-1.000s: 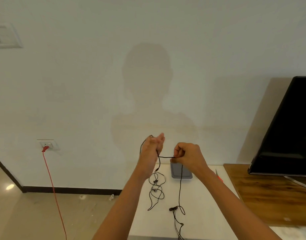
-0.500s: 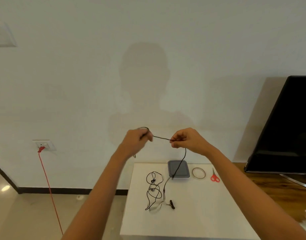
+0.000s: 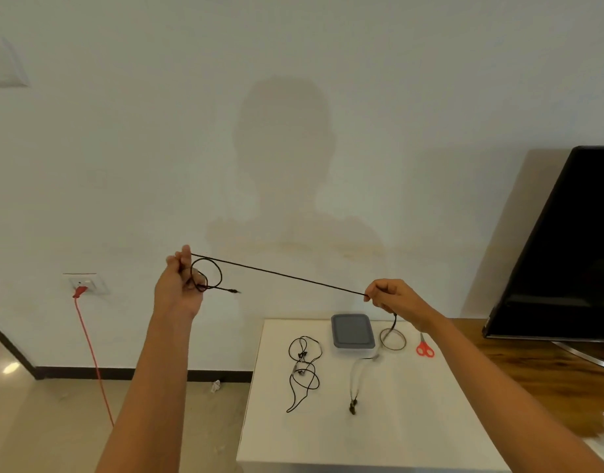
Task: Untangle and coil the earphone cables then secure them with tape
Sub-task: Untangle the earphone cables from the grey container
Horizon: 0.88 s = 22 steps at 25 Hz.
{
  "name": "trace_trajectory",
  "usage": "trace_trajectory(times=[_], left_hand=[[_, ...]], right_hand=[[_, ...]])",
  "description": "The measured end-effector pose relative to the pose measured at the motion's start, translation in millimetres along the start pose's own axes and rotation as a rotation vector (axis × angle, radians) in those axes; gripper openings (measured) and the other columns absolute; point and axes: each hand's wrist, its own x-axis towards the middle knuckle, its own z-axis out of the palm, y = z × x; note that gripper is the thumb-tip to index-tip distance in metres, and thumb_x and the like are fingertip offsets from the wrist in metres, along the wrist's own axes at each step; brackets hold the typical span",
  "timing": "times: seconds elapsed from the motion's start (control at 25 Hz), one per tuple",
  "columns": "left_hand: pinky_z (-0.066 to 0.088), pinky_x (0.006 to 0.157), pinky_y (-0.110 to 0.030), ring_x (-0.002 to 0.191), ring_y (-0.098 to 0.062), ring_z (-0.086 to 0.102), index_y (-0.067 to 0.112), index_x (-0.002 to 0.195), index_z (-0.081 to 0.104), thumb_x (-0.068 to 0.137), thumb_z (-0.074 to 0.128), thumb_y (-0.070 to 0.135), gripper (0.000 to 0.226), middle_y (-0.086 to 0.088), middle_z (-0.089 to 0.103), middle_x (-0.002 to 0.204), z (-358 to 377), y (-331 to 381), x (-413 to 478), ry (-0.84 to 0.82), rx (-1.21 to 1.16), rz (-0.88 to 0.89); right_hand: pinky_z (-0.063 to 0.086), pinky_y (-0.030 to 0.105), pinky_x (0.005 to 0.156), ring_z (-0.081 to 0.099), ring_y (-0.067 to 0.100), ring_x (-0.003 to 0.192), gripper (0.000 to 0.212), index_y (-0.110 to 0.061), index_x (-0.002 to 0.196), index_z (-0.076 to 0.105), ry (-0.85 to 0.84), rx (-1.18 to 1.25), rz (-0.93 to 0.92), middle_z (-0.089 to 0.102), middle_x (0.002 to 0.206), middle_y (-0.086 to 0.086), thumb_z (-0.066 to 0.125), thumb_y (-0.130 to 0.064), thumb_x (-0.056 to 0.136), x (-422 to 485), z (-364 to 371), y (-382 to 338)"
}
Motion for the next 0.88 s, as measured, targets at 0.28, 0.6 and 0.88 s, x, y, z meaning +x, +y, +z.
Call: trace_trajectory(times=[0.28,0.6,0.88], left_hand=[[0.052,0.066,-0.015,0.073,0.000,0.060,0.037,0.148,0.018,0.102,0.040,0.013,0.056,0.014,0.052,0.126,37,-48,-29,-0.251,0.439,0.180],[0.034,0.052,-0.011,0.048,0.006,0.046,0.012,0.100,0.070,0.101,0.043,0.032,0.034,0.007,0.061,0.069,73,-111,-74,-0.767,1.250,0.251],[0.018,0.038,-0.015,0.039,-0.004,0.022,0.020,0.071,0.053,0.101,0.033,0.016,0.036,0.010,0.040,0.053,70,-76,-51,-0.321,0.719,-0.013]], right_hand=[[0.043,0.021,0.062,0.053,0.007,0.061,0.025,-0.015,0.076,0.068,0.009,-0.036,-0.106,0.065,0.068,0.001,0.052,-0.018,0.096,3,19,-17],[0.047,0.025,0.055,0.055,0.010,0.054,0.021,-0.008,0.081,0.070,-0.004,-0.191,-0.169,0.066,0.064,0.006,0.057,-0.020,0.092,14,31,-67],[0.039,0.018,0.048,0.044,0.011,0.049,0.019,-0.005,0.091,0.070,-0.105,0.230,-0.036,0.068,0.074,0.008,0.057,-0.018,0.094,-1,24,-50]])
